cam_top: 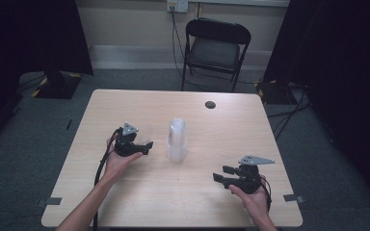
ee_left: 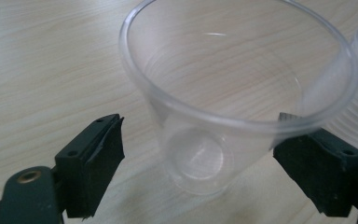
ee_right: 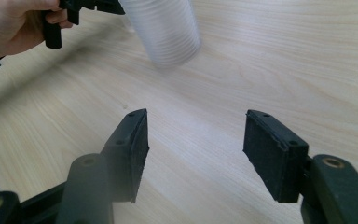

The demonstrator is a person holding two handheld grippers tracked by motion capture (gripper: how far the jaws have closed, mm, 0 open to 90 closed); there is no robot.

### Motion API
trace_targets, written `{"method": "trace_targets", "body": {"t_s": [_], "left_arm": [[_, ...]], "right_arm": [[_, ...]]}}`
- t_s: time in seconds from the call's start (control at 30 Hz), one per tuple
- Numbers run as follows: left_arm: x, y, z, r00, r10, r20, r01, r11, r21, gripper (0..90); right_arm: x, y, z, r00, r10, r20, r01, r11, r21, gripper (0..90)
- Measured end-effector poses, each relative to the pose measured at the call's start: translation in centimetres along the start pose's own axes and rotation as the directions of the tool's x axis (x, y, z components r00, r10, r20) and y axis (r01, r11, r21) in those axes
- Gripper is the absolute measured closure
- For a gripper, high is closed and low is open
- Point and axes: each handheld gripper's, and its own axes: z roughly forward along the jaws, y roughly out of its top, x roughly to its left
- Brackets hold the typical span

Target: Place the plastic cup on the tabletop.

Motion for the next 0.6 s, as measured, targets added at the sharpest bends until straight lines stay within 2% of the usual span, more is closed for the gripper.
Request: {"method": "trace_targets", "body": {"t_s": [0.17, 0.2, 0.27, 0.37, 0.6], "left_arm": [[0.3, -0.2, -1.0, 1.0000, 0.003, 0.001, -0.003, 0.9998, -0.018, 15.9], [0.6, -0.3, -1.4, 0.9998, -0.018, 0.004, 0.018, 0.9998, -0.003, 15.9], [0.8, -0.5, -1.8, 0.9997, -0.020, 0.013, 0.019, 0.9997, 0.013, 16.0], [0.7, -0.8, -2.6, 1.0000, 0.001, -0.001, -0.001, 1.0000, 0.001, 16.0], [0.1, -1.1, -4.2, 0.9993, -0.005, 0.036, 0.005, 1.0000, 0.007, 15.9]], "right_arm": [[-0.3, 0.0, -0.2, 0.9999, 0.004, 0.015, -0.004, 1.000, -0.005, 40.2], [-0.5, 0.0, -0.3, 0.9997, 0.008, 0.024, -0.007, 1.000, -0.007, 40.2], [-0.7, 0.0, -0.4, 0.9994, 0.012, 0.032, -0.012, 1.000, -0.011, 40.1], [-0.9, -0.1, -0.5, 0.9992, 0.015, 0.037, -0.015, 1.000, -0.013, 39.9], [-1.1, -0.1, -0.5, 0.9988, 0.026, 0.042, -0.026, 1.000, -0.011, 39.8]]}}
